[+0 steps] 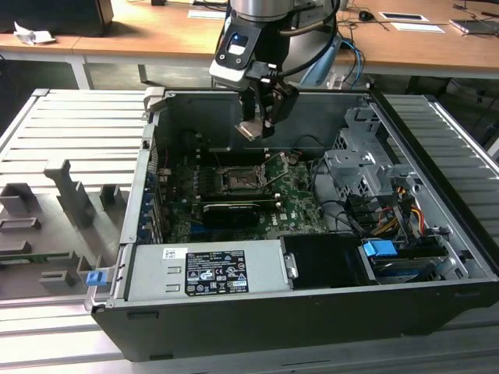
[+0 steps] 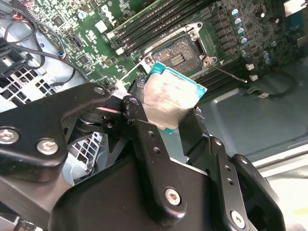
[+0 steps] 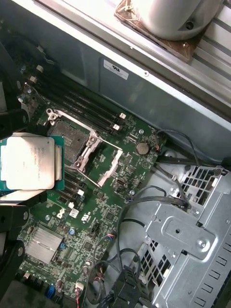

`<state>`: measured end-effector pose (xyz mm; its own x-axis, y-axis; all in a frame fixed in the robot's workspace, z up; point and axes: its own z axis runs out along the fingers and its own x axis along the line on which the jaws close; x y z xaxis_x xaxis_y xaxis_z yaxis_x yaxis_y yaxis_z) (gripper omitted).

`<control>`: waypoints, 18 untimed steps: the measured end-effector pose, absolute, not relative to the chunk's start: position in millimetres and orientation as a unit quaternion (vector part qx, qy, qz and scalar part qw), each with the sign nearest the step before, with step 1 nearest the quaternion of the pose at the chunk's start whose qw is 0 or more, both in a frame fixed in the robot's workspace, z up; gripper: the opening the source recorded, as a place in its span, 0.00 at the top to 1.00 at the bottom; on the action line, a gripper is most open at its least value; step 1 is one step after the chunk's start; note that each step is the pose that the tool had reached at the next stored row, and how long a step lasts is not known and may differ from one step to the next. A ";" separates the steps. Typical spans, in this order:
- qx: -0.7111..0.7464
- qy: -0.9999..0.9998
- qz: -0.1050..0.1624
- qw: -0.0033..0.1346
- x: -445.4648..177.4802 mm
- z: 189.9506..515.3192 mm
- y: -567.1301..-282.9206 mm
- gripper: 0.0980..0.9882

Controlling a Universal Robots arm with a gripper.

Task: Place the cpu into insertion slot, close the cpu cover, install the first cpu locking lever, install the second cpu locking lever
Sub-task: 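Place the cpu into insertion slot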

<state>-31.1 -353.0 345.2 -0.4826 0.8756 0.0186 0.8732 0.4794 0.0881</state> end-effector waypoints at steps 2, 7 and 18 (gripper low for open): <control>0.513 0.857 0.043 0.015 -31.1 344.6 -353.0 0.52; 0.531 0.846 0.042 0.016 -31.1 342.6 -353.0 0.52; 0.576 0.816 0.041 0.018 -31.1 339.7 -353.0 0.52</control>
